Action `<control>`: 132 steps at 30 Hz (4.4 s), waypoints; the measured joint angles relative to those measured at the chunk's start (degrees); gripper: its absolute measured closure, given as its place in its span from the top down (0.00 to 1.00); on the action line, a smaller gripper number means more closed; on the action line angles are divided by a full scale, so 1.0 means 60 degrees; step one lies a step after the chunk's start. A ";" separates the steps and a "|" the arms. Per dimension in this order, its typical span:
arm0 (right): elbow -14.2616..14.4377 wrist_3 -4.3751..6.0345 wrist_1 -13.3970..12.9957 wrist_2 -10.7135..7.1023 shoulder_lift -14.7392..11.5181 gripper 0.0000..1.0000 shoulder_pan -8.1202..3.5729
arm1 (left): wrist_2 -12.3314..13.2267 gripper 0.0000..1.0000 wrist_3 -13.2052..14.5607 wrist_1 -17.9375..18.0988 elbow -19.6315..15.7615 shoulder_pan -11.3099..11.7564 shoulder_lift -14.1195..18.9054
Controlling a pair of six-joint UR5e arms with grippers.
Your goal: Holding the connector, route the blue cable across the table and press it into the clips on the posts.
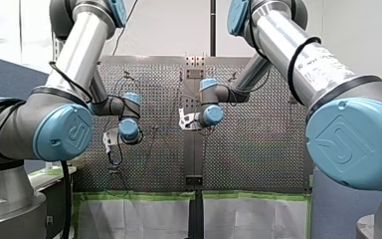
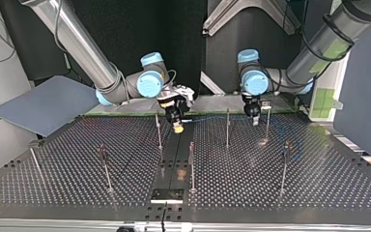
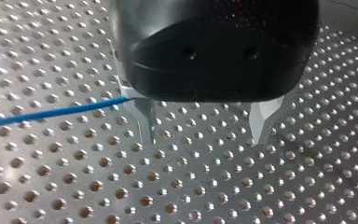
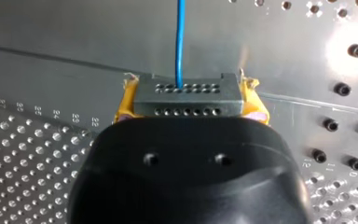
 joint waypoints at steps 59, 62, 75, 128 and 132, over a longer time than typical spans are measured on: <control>0.0004 0.0058 0.0115 -0.0020 0.0001 0.00 -0.0188 | 0.0054 1.00 -0.0188 -0.0588 -0.0930 -0.2887 0.2351; 0.0004 0.0061 0.0108 -0.0014 0.0002 0.00 -0.0201 | 0.0029 1.00 -0.0157 -0.0673 -0.0676 -0.2933 0.2133; 0.0004 0.0069 0.0091 -0.0014 0.0002 0.00 -0.0226 | -0.0127 1.00 0.0047 -0.1217 0.0469 -0.2981 0.1482; -0.0046 0.0020 0.0431 -0.0036 -0.0029 0.00 -0.0186 | -0.1960 0.00 0.0368 -0.1308 0.1727 -0.2778 -0.0178; -0.0064 -0.0011 0.0724 -0.0019 -0.0158 0.00 -0.0170 | -0.2021 0.00 0.0303 -0.1616 0.1726 -0.2826 0.0105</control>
